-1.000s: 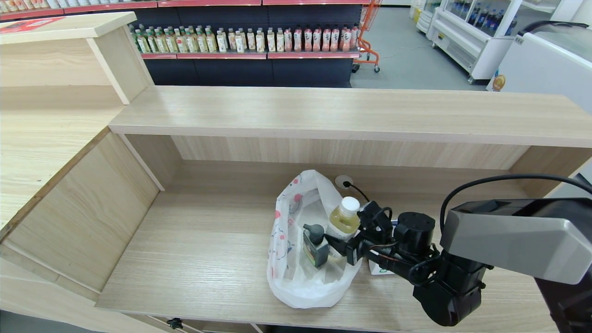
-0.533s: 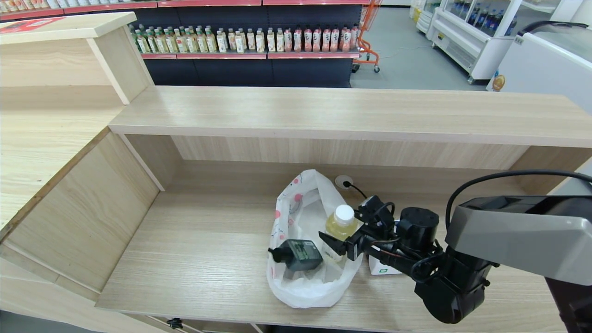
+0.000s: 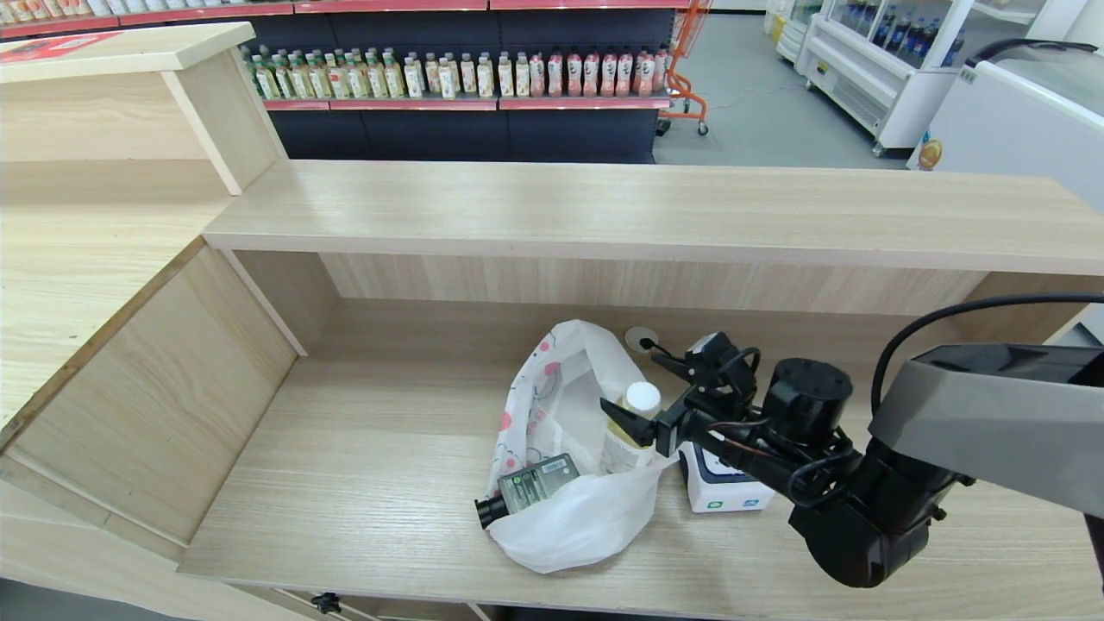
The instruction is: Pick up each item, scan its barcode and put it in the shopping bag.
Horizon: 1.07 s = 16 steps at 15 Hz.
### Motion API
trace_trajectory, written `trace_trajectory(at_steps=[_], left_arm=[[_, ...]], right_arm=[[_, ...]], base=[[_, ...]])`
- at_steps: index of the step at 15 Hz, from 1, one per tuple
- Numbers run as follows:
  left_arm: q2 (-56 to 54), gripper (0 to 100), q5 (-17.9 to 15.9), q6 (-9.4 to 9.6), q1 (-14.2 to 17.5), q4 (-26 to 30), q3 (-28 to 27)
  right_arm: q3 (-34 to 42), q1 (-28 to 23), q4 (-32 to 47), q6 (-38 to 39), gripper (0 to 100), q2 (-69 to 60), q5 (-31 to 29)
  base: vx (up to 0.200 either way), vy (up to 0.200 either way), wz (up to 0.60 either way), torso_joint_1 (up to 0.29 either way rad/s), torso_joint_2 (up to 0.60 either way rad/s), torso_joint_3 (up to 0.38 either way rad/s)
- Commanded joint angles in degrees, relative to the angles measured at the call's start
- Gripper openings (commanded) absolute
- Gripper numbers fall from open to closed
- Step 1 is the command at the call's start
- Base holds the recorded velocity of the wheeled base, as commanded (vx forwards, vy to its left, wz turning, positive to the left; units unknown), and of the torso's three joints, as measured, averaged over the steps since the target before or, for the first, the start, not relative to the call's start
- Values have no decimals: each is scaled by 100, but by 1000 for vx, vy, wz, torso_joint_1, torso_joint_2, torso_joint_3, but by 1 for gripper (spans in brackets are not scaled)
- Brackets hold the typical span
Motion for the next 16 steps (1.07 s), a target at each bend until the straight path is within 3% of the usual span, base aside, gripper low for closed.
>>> trace_trajectory(at_steps=[1, 4, 6, 9, 16], left_arm=[[0, 100, 0, -2, 0, -2, 0], [0, 100, 0, -2, 0, -2, 0], [0, 100, 0, -2, 0, -2, 0], [0, 100, 0, -2, 0, -2, 0], [0, 100, 0, -2, 0, -2, 0]], right_arm=[[-66, -6, -8, -17, 100, -247, -9], [-48, -42, -8, -333, 100, -783, 0], [-13, -217, 572, -483, 100, -1345, -53], [216, -402, 1407, -430, 100, -2207, -1249], [1587, -1000, 1627, -430, 100, -3332, -1688]], base=[[0, 0, 0, 0, 0, 0], [0, 0, 0, 0, 0, 0], [0, 0, 0, 0, 0, 0], [0, 0, 0, 0, 0, 0], [0, 0, 0, 0, 0, 0]])
